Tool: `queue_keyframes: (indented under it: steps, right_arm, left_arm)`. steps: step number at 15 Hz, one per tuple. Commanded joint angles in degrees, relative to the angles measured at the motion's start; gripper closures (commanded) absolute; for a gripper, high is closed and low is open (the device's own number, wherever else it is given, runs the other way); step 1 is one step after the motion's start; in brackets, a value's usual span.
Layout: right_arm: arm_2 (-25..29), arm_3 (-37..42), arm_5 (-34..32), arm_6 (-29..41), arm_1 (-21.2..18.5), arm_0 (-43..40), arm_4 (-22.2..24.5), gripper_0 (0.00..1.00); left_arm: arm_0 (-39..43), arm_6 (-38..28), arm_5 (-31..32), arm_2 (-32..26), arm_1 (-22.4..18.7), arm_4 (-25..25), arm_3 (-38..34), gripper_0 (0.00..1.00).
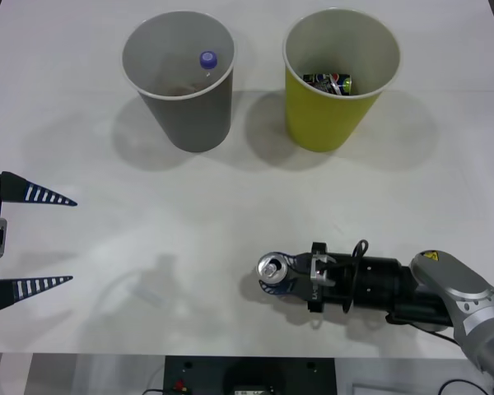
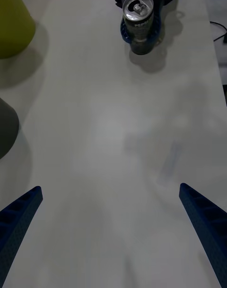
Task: Put the can into the green bin and the plastic bottle into the gray bin
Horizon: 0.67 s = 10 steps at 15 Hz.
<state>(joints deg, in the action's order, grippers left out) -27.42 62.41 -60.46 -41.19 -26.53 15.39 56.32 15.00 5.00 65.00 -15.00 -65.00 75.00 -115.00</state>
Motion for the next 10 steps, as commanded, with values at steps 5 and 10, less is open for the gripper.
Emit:
queue_keyframes:
  steps: [5, 10]
  right_arm:
    - [0.0, 1.1, 0.3, 1.8, -1.2, -0.2, -4.1, 1.00]
    - [0.0, 15.9, 8.5, 14.8, -8.7, -4.4, -1.8, 1.00]
  left_arm:
    - [0.0, 0.0, 0.0, 0.0, 0.0, 0.0, 0.0, 0.00]
    - [0.0, 0.0, 0.0, 0.0, 0.0, 0.0, 0.0, 0.00]
